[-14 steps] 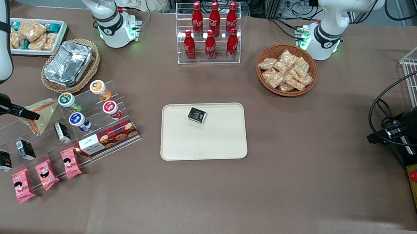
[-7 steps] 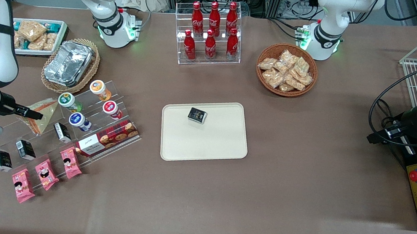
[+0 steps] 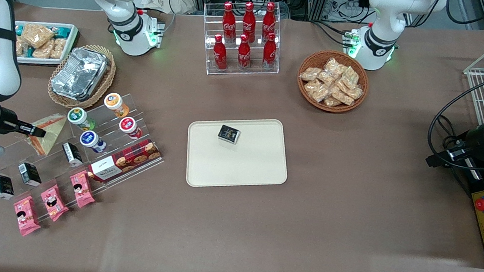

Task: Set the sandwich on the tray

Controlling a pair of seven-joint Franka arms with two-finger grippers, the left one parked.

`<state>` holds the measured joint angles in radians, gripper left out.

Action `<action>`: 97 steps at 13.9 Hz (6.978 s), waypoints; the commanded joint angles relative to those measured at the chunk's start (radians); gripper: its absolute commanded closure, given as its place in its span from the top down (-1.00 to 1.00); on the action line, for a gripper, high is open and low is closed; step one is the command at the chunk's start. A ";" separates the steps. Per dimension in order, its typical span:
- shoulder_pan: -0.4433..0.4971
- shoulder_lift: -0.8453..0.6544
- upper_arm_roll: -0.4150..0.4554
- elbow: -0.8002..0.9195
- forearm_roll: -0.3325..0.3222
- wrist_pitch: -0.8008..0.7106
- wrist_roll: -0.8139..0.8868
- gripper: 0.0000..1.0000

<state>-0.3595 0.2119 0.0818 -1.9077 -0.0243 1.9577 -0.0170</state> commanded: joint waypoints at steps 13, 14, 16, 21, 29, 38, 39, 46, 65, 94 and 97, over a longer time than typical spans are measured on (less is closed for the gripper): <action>0.062 -0.031 0.019 0.416 -0.016 -0.517 0.000 -1.00; 0.097 -0.031 0.019 0.442 -0.020 -0.540 0.047 -1.00; 0.167 -0.034 0.021 0.450 -0.014 -0.569 0.200 -1.00; 0.368 -0.040 0.024 0.467 0.082 -0.585 0.651 -1.00; 0.560 0.007 0.021 0.467 0.171 -0.504 1.101 -1.00; 0.773 0.184 0.019 0.457 0.257 -0.160 1.616 -1.00; 0.795 0.213 0.019 0.457 0.265 -0.105 1.659 -1.00; 0.858 0.438 0.019 0.457 0.265 0.271 1.859 -1.00; 0.918 0.569 0.013 0.457 0.236 0.380 1.916 -0.21; 0.490 -0.264 0.007 0.164 0.103 -0.250 0.452 0.91; 0.337 -0.286 0.007 0.176 0.103 -0.253 0.220 0.92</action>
<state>0.0563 -0.0379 0.0767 -1.6971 0.0863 1.6960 0.3350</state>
